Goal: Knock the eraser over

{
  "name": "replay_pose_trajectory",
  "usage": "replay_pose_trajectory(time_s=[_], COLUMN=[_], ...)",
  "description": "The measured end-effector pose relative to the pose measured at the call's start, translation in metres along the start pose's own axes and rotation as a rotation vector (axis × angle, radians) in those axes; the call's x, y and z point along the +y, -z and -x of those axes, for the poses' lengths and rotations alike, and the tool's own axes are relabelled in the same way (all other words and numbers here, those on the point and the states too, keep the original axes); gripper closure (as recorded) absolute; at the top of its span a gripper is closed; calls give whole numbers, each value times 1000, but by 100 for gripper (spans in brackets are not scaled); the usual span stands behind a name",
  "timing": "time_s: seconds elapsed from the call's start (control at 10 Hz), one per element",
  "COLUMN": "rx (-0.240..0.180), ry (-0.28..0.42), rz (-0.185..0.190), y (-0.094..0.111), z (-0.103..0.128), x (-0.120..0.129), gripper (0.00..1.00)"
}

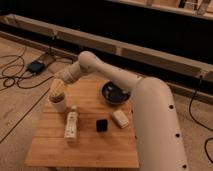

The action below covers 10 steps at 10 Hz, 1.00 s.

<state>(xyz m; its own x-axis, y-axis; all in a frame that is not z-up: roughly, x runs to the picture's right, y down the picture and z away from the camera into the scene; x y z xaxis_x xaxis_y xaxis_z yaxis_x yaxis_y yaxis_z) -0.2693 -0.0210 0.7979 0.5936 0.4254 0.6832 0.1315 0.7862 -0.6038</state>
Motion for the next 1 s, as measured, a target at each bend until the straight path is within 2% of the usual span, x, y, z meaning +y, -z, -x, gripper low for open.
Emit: replay_pose_trajectory(time_s=[0.3, 0.5, 0.7, 1.0], rx=[168, 239, 264, 291], ry=[17, -2, -21, -14], rz=[10, -2, -35, -93], y=[42, 70, 88, 101], z=[-15, -29, -49, -85], x=[5, 12, 21, 39], gripper=[20, 20, 20, 20])
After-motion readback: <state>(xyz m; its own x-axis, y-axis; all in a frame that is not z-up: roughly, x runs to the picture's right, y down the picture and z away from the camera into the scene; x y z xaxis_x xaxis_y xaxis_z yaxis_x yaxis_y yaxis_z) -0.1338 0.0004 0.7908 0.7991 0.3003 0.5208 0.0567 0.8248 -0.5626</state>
